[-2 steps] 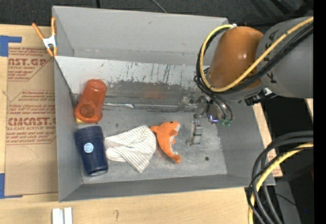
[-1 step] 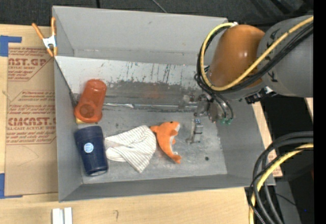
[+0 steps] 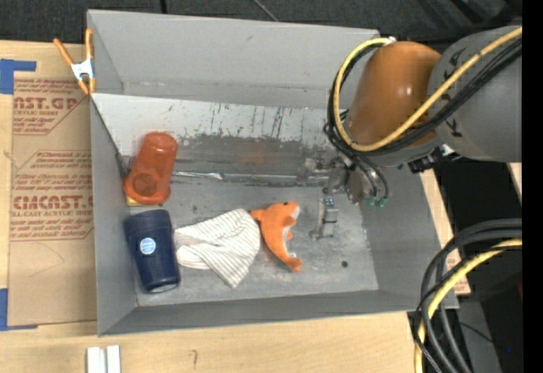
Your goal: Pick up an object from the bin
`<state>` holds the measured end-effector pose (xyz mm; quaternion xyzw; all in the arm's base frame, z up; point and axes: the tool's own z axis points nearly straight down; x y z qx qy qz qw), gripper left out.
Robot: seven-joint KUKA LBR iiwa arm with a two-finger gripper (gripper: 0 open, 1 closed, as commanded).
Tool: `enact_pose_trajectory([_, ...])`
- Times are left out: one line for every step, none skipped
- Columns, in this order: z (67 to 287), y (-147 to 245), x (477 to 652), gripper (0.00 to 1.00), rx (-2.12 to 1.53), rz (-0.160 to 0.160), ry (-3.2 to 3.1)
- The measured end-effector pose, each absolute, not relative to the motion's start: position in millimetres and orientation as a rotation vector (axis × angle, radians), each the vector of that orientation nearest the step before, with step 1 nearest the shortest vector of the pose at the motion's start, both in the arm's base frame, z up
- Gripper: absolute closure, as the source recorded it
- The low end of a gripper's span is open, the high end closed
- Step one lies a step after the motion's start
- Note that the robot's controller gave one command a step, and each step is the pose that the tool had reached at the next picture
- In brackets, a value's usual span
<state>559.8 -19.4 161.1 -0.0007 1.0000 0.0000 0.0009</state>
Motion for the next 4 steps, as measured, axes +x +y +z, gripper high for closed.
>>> enact_pose_trajectory([132.7,-33.6,544.3,0.00,-0.300,0.004,3.130])
enact_pose_trajectory([72.6,41.6,561.6,1.00,-0.259,0.001,3.126])
enact_pose_trajectory([72.6,41.6,561.6,1.00,-0.259,0.001,3.126])
enact_pose_trajectory([119.0,38.4,561.1,1.00,-0.274,0.000,3.134])
